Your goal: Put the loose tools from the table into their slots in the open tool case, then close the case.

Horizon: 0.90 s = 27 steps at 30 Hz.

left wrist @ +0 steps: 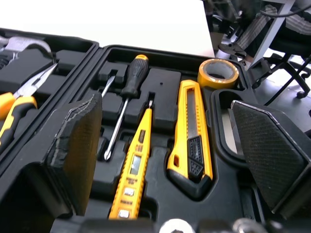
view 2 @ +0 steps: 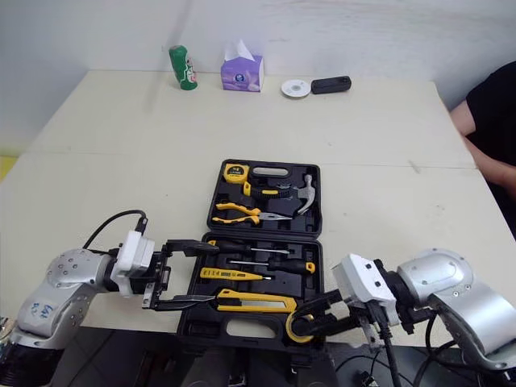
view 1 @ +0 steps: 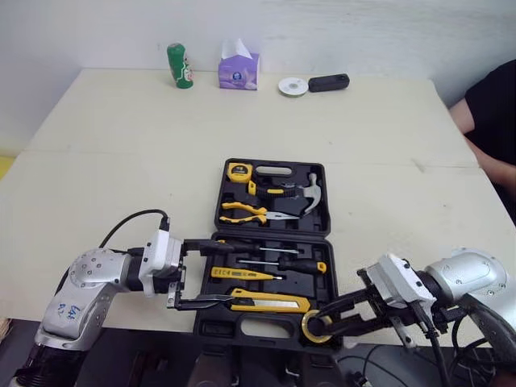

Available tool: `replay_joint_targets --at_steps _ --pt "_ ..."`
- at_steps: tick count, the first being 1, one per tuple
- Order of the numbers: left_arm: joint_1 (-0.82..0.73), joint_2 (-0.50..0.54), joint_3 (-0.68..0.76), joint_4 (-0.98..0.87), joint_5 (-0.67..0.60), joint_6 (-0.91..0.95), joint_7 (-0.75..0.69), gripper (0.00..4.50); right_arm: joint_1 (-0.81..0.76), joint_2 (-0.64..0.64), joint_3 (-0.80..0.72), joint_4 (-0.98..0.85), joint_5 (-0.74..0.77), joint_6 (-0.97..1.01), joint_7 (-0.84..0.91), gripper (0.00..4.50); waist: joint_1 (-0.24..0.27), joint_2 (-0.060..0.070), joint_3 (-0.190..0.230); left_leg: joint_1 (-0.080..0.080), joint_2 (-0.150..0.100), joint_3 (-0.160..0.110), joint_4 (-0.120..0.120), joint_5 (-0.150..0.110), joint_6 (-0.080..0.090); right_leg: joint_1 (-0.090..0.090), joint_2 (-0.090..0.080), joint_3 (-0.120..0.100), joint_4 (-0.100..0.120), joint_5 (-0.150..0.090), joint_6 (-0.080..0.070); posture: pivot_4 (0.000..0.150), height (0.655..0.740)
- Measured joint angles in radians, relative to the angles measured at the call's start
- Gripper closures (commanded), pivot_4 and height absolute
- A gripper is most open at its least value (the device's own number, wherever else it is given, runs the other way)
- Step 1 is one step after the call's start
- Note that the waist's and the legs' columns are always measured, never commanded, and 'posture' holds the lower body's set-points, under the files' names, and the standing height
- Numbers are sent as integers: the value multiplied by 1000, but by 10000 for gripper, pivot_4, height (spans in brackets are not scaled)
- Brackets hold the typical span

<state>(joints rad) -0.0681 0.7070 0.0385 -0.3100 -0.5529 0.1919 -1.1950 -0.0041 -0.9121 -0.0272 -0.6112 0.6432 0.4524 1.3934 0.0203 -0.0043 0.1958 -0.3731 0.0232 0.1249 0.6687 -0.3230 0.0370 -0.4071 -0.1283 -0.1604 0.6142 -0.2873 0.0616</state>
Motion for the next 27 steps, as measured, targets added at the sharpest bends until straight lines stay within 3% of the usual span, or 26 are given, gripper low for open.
replay_joint_targets --at_steps 8,21,27 --pt "-4 19 -11 -10 -21 24 -62 0 96 71 96 60 -120 -194 -10 43217 3 0 0 0 0 0 0 0 0 0 0 0 0 0 0 1500 7400" --pt "-12 26 -21 -39 -30 39 -85 0 98 161 197 312 -264 -496 -15 43217 3 -1 -1 2 0 0 0 0 0 2 1 0 0 0 0 1500 7400" --pt "-25 25 -21 -35 -27 37 -80 0 86 170 229 418 -271 -678 2 43217 3 -9 -5 10 2 -2 -1 -2 -1 12 1 -2 -4 0 0 1500 7400"
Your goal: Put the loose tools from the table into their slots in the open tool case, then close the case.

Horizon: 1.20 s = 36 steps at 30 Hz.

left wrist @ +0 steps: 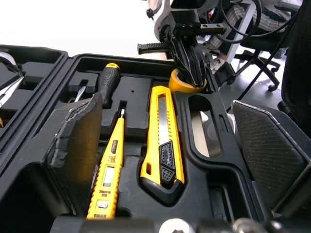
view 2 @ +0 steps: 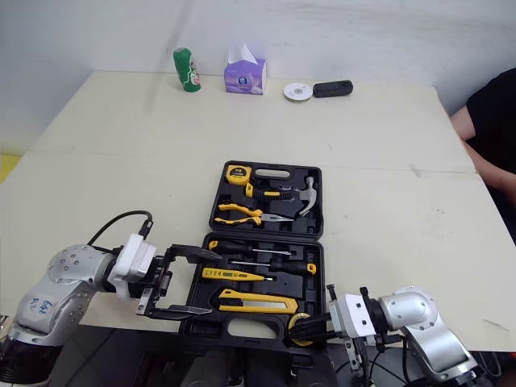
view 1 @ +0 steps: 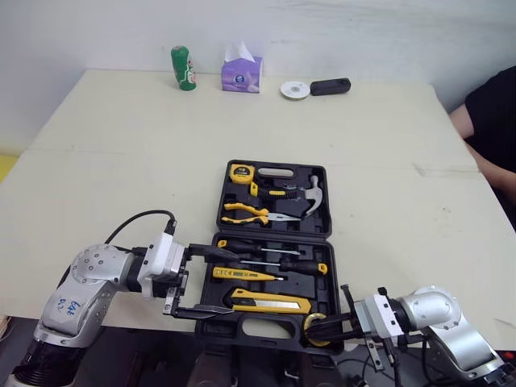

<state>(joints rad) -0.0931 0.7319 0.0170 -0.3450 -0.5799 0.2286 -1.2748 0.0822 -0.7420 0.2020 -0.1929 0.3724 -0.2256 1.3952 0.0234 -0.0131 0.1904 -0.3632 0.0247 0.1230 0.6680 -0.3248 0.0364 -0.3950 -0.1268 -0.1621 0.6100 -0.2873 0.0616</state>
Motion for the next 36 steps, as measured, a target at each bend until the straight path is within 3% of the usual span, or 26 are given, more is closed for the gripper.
replay_joint_targets --at_steps 5,17,26,29,36 --pt "6 8 2 0 2 2 2 0 -28 9 22 28 18 44 -6 43217 -2 -8 -5 6 2 0 -1 -4 0 5 0 1 -2 0 -1 1500 7400" --pt "-19 10 22 35 7 2 60 0 -44 -1 22 -23 60 176 -35 43217 -2 -5 -3 7 3 0 -1 -7 -7 4 0 1 0 -1 -2 1500 7400" --pt "-120 -64 139 211 31 -27 228 0 -35 -126 -267 -232 272 533 -244 43217 4 4 2 2 2 0 -1 -4 -1 0 0 0 0 -1 -2 1500 7400" --pt "-173 -71 150 313 97 -66 289 9061 -72 -128 -331 -163 256 543 -278 45000 4 4 2 1 1 0 -1 -4 0 0 0 0 -1 -1 -1 1500 7400" --pt "-208 -62 70 462 247 -80 322 39437 -136 -135 -334 107 21 341 -301 45000 1 4 2 -7 1 3 -1 -2 0 -7 2 0 2 0 0 1500 7400"
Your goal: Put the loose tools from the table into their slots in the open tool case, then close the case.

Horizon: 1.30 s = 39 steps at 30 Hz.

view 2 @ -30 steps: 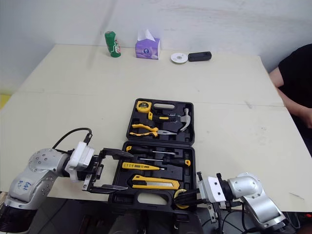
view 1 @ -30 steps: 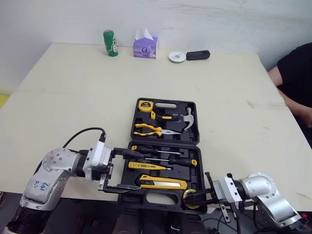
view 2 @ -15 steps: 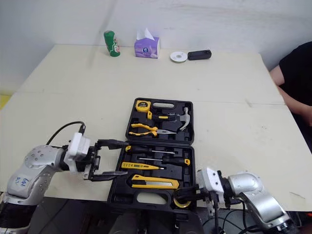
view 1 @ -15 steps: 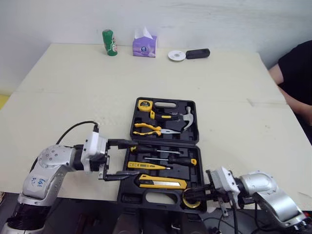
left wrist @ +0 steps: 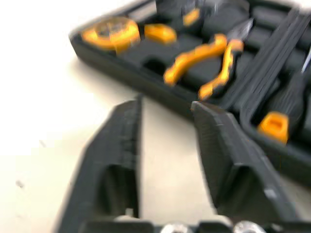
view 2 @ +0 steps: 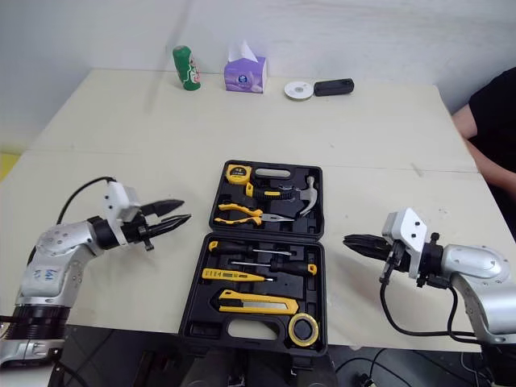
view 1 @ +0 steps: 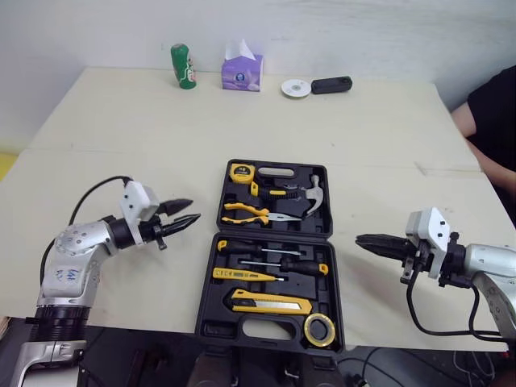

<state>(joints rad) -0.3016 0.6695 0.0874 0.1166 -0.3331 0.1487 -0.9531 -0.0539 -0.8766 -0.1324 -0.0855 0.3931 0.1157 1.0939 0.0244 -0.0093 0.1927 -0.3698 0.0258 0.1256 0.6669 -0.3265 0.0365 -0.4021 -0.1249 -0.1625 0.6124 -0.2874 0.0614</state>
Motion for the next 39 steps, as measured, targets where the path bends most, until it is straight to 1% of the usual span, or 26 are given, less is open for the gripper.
replay_joint_targets --at_steps 1,2,6,10,15,19,29,33,39 --pt "0 -3 -19 8 12 5 0 42841 -2 7 14 17 -21 -6 -5 45000 0 0 0 0 0 0 0 0 0 0 0 0 0 0 0 1500 7400" --pt "1 -6 -34 13 24 11 -1 43996 -8 18 27 30 -37 -6 -12 45000 0 0 0 -1 0 0 0 1 0 0 0 0 0 0 0 1500 7400" --pt "1 -22 -78 9 45 35 -3 43996 -37 42 91 51 -91 -3 -19 45000 -4 0 0 0 0 1 1 1 1 0 -1 1 -1 0 0 1500 7400" --pt "3 -36 -99 -9 47 53 -2 43996 -63 63 126 47 -97 25 -26 45000 -3 0 0 0 0 0 1 1 0 -1 -1 1 -1 0 0 1500 7400" --pt "6 -57 -107 -35 56 63 13 43996 -109 114 134 27 -93 72 -41 45000 -4 0 0 0 0 1 1 1 0 -2 -1 2 0 0 0 1500 7400" --pt "2 -70 -112 -34 67 68 23 43996 -167 140 169 44 -119 80 -49 45000 -3 0 0 0 0 1 1 1 0 -2 -1 2 0 0 0 1500 7400" --pt "-43 -100 -111 13 106 71 36 43996 -219 164 189 94 -142 92 -37 45000 -3 0 0 0 0 1 2 2 0 -2 -1 2 3 0 0 1500 7400" --pt "-91 -148 -106 58 112 98 75 43996 -260 183 194 163 -163 84 -37 45000 -1 0 0 -1 -2 0 4 2 1 -2 -3 1 7 0 0 1500 7400" --pt "-152 -164 -128 91 145 106 79 43996 -337 185 193 276 -191 40 -36 45000 -4 0 0 -3 -2 1 7 3 2 -3 -3 1 8 0 0 1500 7400"
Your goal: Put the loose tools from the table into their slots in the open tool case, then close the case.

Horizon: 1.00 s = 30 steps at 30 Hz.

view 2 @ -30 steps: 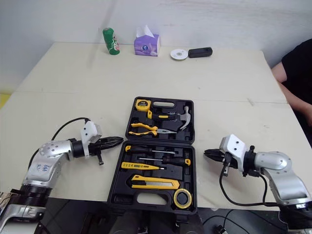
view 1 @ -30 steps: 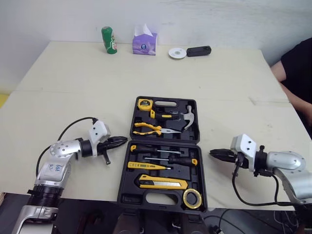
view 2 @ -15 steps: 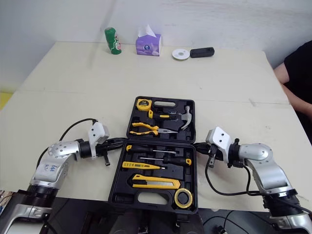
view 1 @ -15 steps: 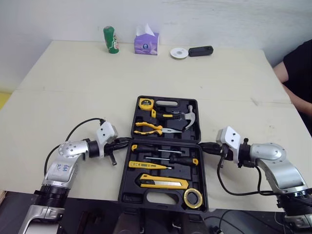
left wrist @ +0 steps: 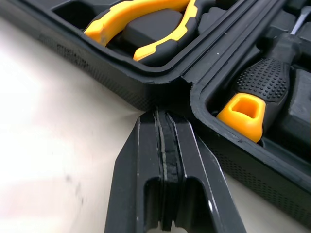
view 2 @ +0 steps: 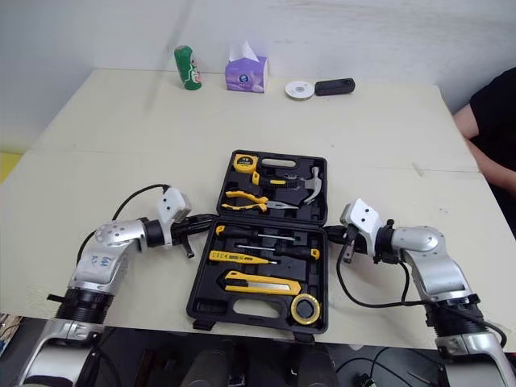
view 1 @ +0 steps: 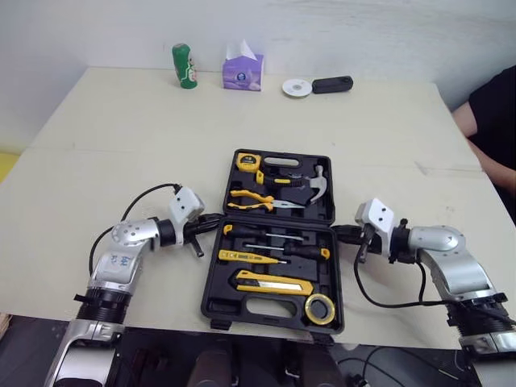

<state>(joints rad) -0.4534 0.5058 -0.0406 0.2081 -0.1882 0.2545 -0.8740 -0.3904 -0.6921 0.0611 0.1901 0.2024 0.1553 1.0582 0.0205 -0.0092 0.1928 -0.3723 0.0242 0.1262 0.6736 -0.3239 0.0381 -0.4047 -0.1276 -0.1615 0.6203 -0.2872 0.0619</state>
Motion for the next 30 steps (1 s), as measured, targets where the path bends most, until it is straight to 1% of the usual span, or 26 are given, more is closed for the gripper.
replay_joint_targets --at_steps 6,14,15,16,17,19,21,22,24,25,26,27,28,30 --pt "-19 -21 -7 30 17 -7 2 43996 -56 3 8 87 -26 -49 12 45000 0 0 0 0 0 0 2 0 0 0 0 0 1 0 0 1500 7400" --pt "-25 -22 -8 35 32 5 34 43996 -68 -7 9 107 -24 -49 38 45000 -2 0 0 0 0 0 2 0 0 0 0 0 1 0 0 1500 7400" --pt "-23 -17 -2 35 32 5 42 41420 -69 -12 7 104 -21 -33 38 41851 -3 0 0 0 1 0 3 0 0 0 0 0 1 0 0 1500 7400" --pt "-15 -3 27 35 30 8 67 37728 -68 -27 -1 92 -12 6 39 37828 -6 0 0 0 1 0 2 0 0 0 0 0 1 0 0 1500 7400" --pt "-12 3 40 35 30 10 76 35514 -68 -33 -6 89 -9 17 39 34301 -7 0 0 -1 1 -1 2 0 0 0 0 0 1 0 0 1500 7400" --pt "-10 25 87 36 24 26 109 28319 -66 -47 -43 80 24 74 39 27266 -10 0 0 -1 1 -1 2 0 0 -1 0 0 1 0 0 1500 7400" --pt "-10 58 155 22 -23 58 109 20951 -61 -74 -85 43 70 178 38 18651 -19 0 0 -1 1 -1 2 0 0 -1 0 0 1 0 0 1500 7400" --pt "-12 69 175 -4 -50 109 108 16553 -56 -80 -105 22 92 240 29 14340 -21 0 0 -1 1 -1 2 0 0 -1 0 0 1 0 0 1500 7400" --pt "-34 100 190 -52 -96 257 116 6418 -56 -88 -136 -20 130 373 -9 2927 -22 0 0 -2 1 -2 3 0 0 -1 -1 0 2 0 0 1500 7400" --pt "-56 120 193 -77 -114 347 122 2155 -62 -91 -150 -40 151 448 -30 106 -21 0 0 -2 1 -2 3 0 0 -1 0 0 2 0 0 1500 7400" --pt "-79 140 193 -96 -131 426 124 838 -77 -94 -158 -56 171 518 -47 0 -22 0 0 -2 1 -2 3 0 0 -1 -1 0 2 0 0 1500 7400" --pt "-104 157 193 -112 -153 518 126 838 -100 -95 -170 -68 199 605 -65 0 -23 1 1 -3 1 -2 3 0 0 -2 -1 0 3 0 0 1500 7400" --pt "-165 172 200 -128 -207 686 131 838 -164 -98 -196 -82 250 766 -97 0 -24 2 1 -4 0 -2 4 0 0 -3 -1 1 4 0 0 1500 7400" --pt "-255 162 216 -129 -261 859 156 838 -266 -105 -218 -101 299 942 -139 0 -23 3 2 -4 0 -2 4 0 0 -4 -1 1 4 0 0 1500 7400"
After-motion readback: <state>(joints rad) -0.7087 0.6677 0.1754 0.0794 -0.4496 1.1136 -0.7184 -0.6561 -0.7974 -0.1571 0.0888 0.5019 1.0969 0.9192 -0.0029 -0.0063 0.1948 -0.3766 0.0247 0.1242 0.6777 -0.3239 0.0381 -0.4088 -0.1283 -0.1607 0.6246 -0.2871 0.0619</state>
